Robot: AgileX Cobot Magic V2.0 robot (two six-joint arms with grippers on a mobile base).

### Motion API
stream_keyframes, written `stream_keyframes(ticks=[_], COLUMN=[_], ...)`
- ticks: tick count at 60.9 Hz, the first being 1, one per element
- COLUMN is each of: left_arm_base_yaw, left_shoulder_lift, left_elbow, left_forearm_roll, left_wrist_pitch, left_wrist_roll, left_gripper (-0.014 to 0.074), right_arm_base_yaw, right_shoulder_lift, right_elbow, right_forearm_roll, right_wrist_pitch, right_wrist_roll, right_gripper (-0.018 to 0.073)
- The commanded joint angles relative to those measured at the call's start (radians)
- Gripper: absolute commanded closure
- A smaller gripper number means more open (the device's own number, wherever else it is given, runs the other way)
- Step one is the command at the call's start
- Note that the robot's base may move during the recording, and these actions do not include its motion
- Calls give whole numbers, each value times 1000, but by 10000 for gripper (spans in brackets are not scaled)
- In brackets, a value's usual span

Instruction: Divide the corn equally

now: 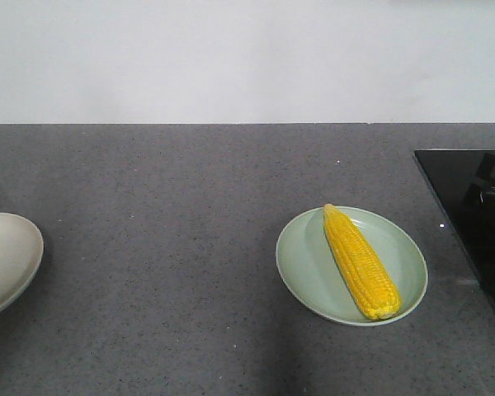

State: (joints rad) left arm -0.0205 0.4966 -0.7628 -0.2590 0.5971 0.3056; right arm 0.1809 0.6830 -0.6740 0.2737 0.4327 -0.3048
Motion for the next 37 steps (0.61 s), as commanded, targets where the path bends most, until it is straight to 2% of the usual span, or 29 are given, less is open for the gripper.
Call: stream_keyframes(ticks=[1, 19, 22, 29, 37], left_arm_base_yaw=[0, 0, 0, 0, 0], left_shoulder_lift=[4, 4, 1, -33, -104], left_elbow=[-20, -20, -16, 44, 183], left_forearm_roll=[-13, -12, 7, 19, 63], left_wrist_pitch=[-72, -81, -94, -170, -284], left_wrist_roll=[-2, -2, -3, -4, -11], left_gripper=[604, 604, 604, 604, 604], right_arm_base_yaw=[-3, -3, -3, -3, -3], right_shoulder_lift=[-2, -2, -2, -2, -2], right_elbow=[-28, -28, -28, -28, -28], right_forearm_roll=[5, 5, 5, 5, 5], right_wrist_pitch=[-71, -71, -71, -71, -71], right_wrist_roll=[-5, -5, -5, -5, -5], right_gripper=[569, 569, 569, 569, 569])
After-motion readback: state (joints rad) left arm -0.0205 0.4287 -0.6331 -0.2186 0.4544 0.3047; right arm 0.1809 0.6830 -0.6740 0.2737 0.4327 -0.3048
